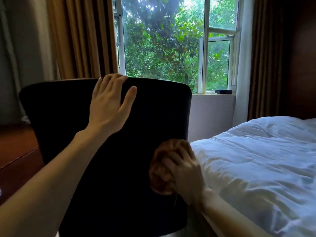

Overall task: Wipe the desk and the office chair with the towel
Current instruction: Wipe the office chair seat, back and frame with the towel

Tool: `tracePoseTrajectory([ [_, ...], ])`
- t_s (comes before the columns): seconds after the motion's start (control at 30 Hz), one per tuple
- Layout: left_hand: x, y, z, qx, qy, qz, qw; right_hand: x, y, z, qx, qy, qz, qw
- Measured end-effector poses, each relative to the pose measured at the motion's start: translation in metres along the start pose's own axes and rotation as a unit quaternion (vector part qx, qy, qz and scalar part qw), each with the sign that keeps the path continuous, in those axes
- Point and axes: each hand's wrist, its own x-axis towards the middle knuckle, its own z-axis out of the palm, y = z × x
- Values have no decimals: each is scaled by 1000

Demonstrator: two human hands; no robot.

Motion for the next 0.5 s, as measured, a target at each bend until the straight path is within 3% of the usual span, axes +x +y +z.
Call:
tracePoseTrajectory([
  [0.13,-1,0,2,4,20,2,1000,78,4,-62,-7,187,2,982],
  [0.2,-1,1,3,3,30,2,1000,117,16,-83,-57,230,2,971],
  [0.27,-2,2,3,1,30,0,1000,143,29,-89,-84,197,26,976],
  [0.33,-1,1,2,-1,30,0,1000,144,34,-76,-87,104,65,989],
  [0.43,1,0,0,-6,23,0,1000,92,27,-33,-60,14,97,993],
  [0.5,3,0,-2,-6,21,-2,1000,37,15,-5,-39,-62,64,995],
])
